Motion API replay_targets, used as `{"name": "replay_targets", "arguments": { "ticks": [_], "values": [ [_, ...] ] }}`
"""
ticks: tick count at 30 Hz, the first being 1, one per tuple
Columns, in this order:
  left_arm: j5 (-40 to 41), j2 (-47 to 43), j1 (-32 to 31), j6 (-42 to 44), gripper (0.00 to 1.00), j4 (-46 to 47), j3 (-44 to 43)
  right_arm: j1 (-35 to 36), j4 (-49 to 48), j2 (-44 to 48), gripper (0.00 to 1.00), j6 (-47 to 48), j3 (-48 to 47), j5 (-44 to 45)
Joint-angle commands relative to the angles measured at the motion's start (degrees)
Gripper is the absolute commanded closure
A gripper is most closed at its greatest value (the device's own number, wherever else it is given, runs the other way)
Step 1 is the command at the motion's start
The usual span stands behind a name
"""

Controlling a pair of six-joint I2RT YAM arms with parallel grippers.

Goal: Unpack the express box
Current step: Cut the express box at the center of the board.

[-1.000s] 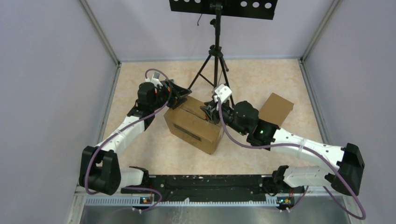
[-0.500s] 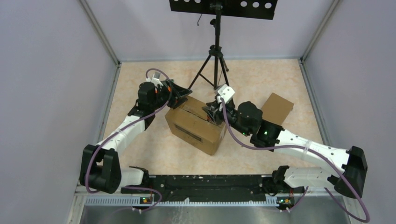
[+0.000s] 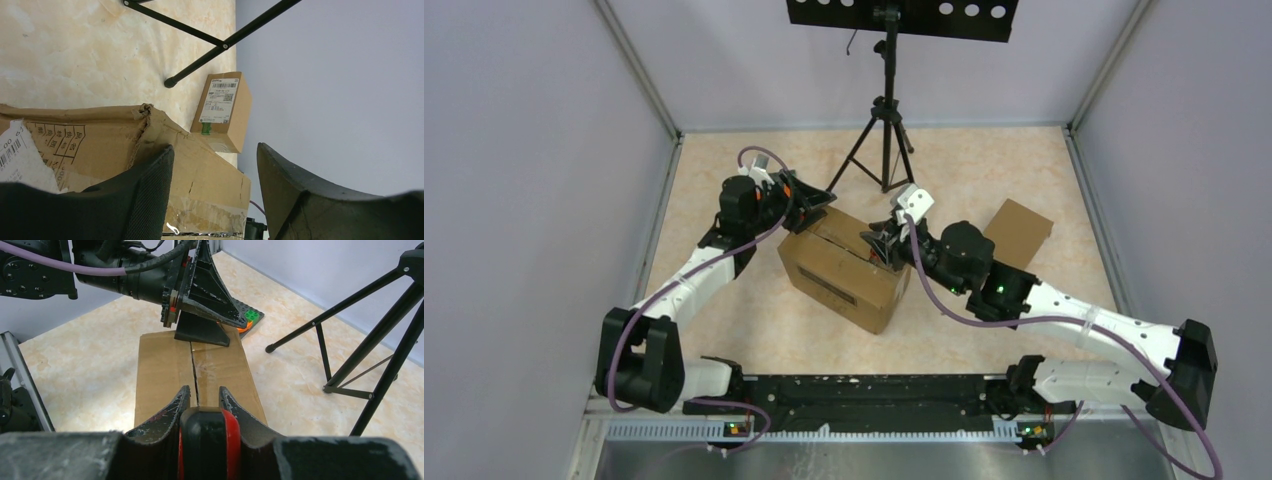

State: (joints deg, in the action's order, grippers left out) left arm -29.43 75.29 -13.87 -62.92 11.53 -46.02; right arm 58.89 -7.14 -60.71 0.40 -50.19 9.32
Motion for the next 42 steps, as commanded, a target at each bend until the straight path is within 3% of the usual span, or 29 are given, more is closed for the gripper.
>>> {"name": "replay_targets", "arguments": {
  "ticks": [1, 17, 42],
  "values": [
    [7.21, 3.88, 2.18, 6.69, 0.33, -11.09, 3.79, 0.39, 5.11, 2.94, 1.00, 0.04, -1.03, 0.93],
    [5.47, 3.17, 2.18, 7.73, 0.33, -11.01, 3.26, 0.40, 4.19, 3.76, 1.00, 0.14, -2.96, 0.92],
    [3.68, 4.77, 2.40, 10.10, 0.33, -11.27, 2.03, 0.35, 4.38, 5.39, 1.00, 3.90, 2.60, -2.17]
  ]
}}
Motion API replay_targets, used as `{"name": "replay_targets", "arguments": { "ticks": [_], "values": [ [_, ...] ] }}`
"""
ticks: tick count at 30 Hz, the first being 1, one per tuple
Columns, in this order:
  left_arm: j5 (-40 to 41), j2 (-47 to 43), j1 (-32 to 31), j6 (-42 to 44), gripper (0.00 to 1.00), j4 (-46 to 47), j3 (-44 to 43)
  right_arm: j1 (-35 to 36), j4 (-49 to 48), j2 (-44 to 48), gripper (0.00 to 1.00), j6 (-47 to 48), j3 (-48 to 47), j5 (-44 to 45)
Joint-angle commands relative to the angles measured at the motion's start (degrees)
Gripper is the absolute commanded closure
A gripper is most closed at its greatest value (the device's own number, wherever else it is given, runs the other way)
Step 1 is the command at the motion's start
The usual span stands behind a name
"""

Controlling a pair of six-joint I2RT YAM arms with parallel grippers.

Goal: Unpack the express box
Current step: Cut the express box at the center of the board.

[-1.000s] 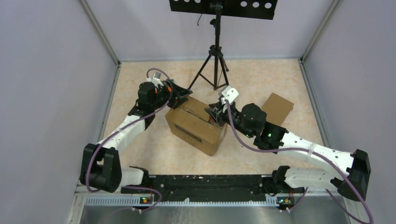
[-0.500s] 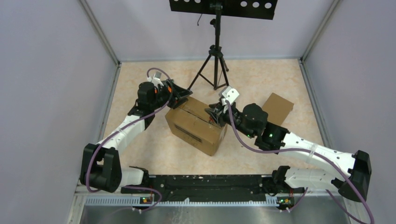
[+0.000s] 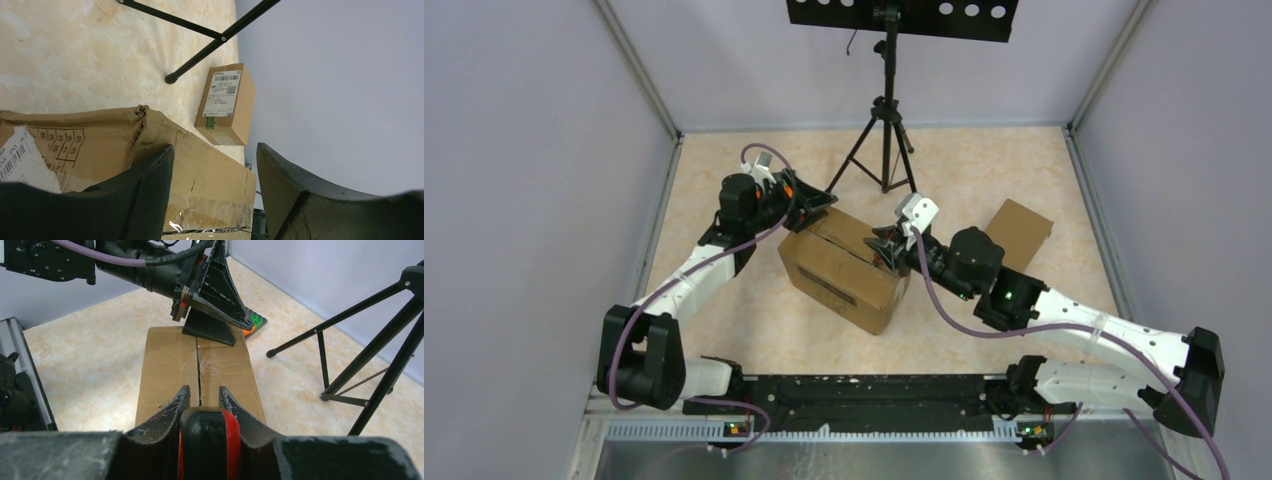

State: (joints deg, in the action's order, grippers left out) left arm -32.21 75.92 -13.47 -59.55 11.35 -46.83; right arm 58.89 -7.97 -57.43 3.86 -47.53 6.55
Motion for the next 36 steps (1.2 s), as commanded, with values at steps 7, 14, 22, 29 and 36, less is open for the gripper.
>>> {"name": "replay_targets", "arguments": {
  "ticks": [7, 14, 22, 29, 36],
  "values": [
    [6.37, 4.67, 2.14, 6.80, 0.33, -11.09, 2.57, 0.27, 6.07, 2.93, 1.00, -0.38, 1.12, 1.79],
    [7.28, 4.72, 2.38, 6.90, 0.33, -11.09, 2.36, 0.35, 9.55, 4.94, 1.00, -0.99, 0.19, 3.50],
    [8.47, 4.59, 2.59, 6.90, 0.33, -12.99, 2.54, 0.32, 11.92, 6.49, 1.00, -1.72, -0.46, 3.63],
    [9.34, 4.50, 2.75, 6.81, 0.33, -13.43, 2.81, 0.27, 13.66, 7.79, 1.00, -2.18, -0.52, 4.38],
    [10.10, 4.35, 2.75, 6.33, 0.33, -13.49, 3.22, 0.26, 16.30, 8.51, 1.00, -3.29, -1.74, 4.54]
  ]
}}
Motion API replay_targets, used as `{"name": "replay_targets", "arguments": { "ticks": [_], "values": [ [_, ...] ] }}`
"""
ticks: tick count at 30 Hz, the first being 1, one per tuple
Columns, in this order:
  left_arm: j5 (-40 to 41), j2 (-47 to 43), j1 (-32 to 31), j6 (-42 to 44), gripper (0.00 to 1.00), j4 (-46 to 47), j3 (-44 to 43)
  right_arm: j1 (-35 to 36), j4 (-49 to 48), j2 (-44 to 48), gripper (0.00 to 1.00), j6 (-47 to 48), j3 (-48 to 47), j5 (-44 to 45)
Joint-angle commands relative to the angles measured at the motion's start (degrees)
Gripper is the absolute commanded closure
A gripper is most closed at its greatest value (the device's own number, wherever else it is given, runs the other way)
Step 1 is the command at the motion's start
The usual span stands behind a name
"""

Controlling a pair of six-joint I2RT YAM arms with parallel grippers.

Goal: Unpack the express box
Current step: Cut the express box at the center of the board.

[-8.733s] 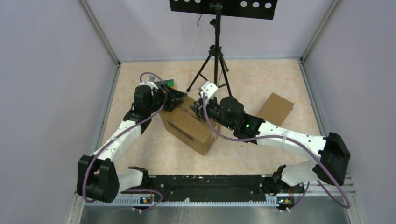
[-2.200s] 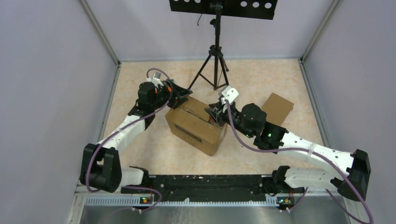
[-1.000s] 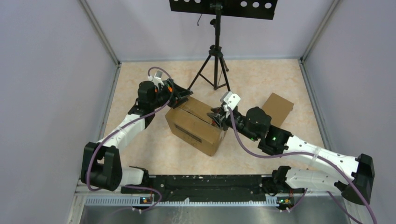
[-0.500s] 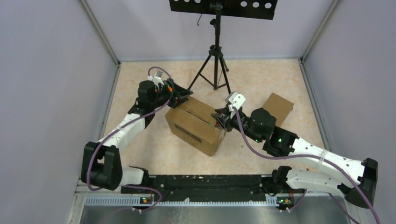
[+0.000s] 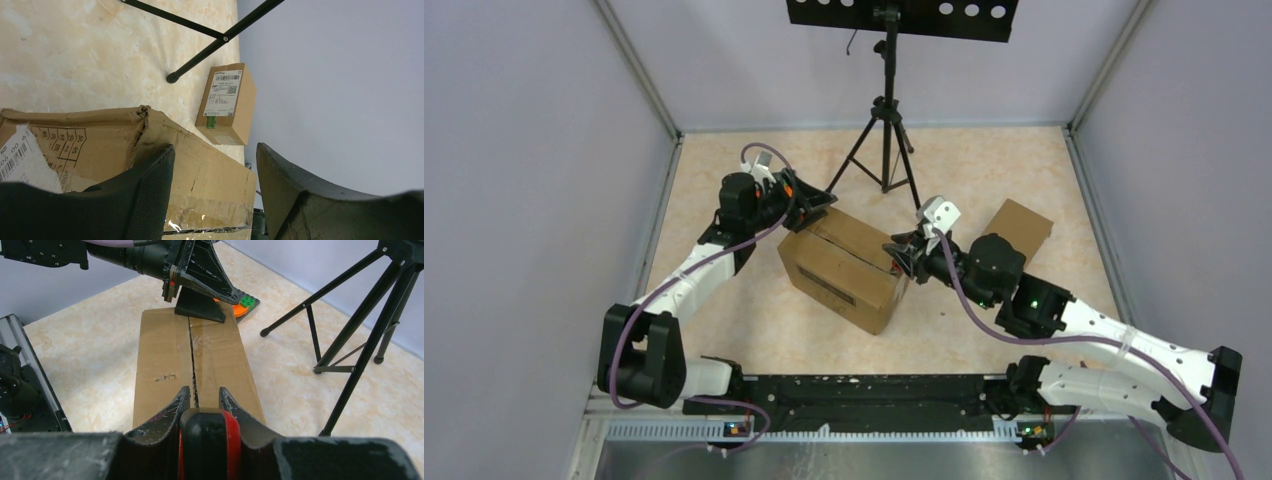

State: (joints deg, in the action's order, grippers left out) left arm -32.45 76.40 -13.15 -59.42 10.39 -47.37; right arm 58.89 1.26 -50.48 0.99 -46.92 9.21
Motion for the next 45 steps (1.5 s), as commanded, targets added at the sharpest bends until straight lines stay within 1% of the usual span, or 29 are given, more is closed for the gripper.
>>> {"name": "replay_targets", "arguments": {
  "ticks": [1, 9, 28, 45],
  "values": [
    [10.38, 3.74, 2.42, 6.16, 0.33, -12.43, 3.86, 0.31, 7.74, 1.33, 1.00, -0.54, -2.70, 1.82],
    [10.65, 3.56, 2.42, 5.98, 0.33, -12.68, 3.94, 0.27, 10.77, 0.99, 1.00, -2.69, -3.65, 3.48],
    [10.12, 4.36, 2.42, 5.98, 0.33, -12.30, 3.63, 0.26, 15.30, 4.86, 1.00, -2.33, -5.36, 6.37],
    [9.17, 4.37, 2.00, 5.98, 0.33, -11.54, 2.42, 0.34, 17.26, 8.66, 1.00, -2.83, -7.79, 8.50]
  ]
}}
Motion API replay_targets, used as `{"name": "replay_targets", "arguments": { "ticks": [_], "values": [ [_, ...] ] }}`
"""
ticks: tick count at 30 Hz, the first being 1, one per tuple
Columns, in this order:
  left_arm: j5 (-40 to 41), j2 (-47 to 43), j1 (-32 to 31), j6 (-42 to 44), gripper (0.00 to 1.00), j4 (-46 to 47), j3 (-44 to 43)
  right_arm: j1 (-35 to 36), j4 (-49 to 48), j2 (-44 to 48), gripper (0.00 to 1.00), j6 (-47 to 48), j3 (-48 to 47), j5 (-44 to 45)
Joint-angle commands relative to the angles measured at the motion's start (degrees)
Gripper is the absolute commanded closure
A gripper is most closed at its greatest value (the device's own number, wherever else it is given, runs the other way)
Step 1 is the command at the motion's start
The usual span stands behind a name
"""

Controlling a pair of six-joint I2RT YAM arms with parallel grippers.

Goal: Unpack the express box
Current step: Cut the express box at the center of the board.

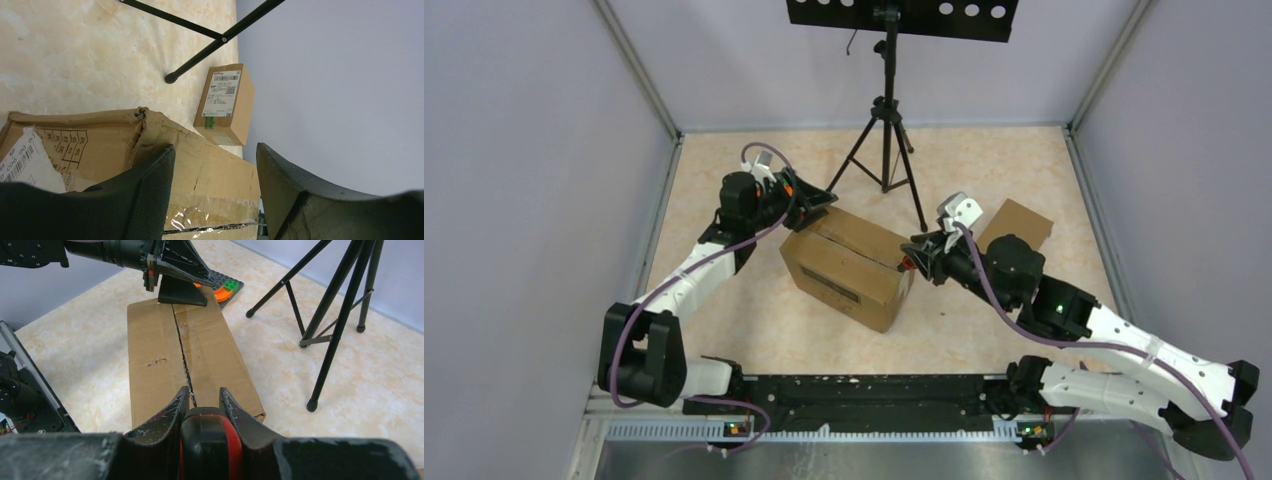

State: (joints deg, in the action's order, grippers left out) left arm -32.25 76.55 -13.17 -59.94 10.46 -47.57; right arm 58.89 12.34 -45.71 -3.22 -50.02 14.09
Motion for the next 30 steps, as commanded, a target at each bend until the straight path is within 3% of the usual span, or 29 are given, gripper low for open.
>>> {"name": "replay_targets", "arguments": {
  "ticks": [1, 16, 26, 30],
  "values": [
    [8.96, 4.14, 1.89, 6.55, 0.33, -11.56, 2.32, 0.28, 6.20, 4.00, 1.00, 1.30, -4.71, 3.87],
    [8.12, 4.78, 0.10, 7.34, 0.33, -11.61, -1.19, 0.31, 3.20, 5.57, 1.00, -2.26, -4.07, 10.93],
    [6.30, 6.43, -1.49, 9.73, 0.31, -13.50, -10.03, 0.32, -2.01, 4.96, 1.00, -11.08, -1.13, 16.15],
    [4.82, 6.55, -1.85, 10.11, 0.31, -14.06, -12.19, 0.27, -7.72, 6.07, 1.00, -11.92, 1.93, 11.82]
  ]
}}
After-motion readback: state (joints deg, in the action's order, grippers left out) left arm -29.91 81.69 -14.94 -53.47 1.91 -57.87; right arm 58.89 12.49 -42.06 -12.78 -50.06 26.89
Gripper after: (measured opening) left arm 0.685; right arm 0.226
